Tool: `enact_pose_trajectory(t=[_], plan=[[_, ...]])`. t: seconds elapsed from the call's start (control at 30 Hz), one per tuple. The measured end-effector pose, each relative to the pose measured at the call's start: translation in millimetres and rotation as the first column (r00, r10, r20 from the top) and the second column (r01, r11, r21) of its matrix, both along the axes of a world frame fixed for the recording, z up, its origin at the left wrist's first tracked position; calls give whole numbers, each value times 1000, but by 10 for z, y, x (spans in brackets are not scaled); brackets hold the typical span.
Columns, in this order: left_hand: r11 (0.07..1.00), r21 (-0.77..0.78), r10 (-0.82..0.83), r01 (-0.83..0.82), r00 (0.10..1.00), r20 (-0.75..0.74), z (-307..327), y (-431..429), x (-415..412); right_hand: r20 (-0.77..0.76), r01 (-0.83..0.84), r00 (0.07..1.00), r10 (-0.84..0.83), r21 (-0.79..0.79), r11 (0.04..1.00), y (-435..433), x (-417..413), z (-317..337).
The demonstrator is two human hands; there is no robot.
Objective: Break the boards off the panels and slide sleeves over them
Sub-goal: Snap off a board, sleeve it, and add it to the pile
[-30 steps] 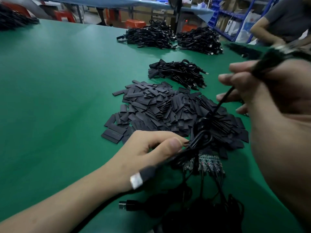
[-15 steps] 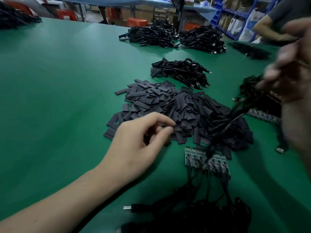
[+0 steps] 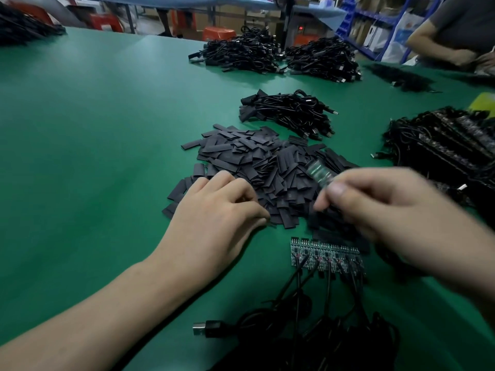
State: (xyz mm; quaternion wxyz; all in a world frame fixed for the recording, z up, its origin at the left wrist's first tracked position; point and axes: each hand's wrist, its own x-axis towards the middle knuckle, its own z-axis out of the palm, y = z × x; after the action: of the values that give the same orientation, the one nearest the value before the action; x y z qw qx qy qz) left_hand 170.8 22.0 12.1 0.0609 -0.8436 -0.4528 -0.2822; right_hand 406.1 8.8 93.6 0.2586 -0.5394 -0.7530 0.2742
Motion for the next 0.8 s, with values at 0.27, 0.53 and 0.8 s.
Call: enact_pose_trajectory(t=[0.27, 0.53, 0.8], plan=[[995, -98, 13, -1, 993, 118, 13, -50, 13, -185, 66, 979, -85, -108, 992, -48, -236, -578], [998, -46, 45, -33, 960, 277, 8, -30, 3, -290, 91, 952, -102, -52, 995, -39, -206, -747], [930, -285, -51, 234, 848, 527, 24, -85, 75, -386, 77, 918, -93, -56, 995, -70, -221, -742]])
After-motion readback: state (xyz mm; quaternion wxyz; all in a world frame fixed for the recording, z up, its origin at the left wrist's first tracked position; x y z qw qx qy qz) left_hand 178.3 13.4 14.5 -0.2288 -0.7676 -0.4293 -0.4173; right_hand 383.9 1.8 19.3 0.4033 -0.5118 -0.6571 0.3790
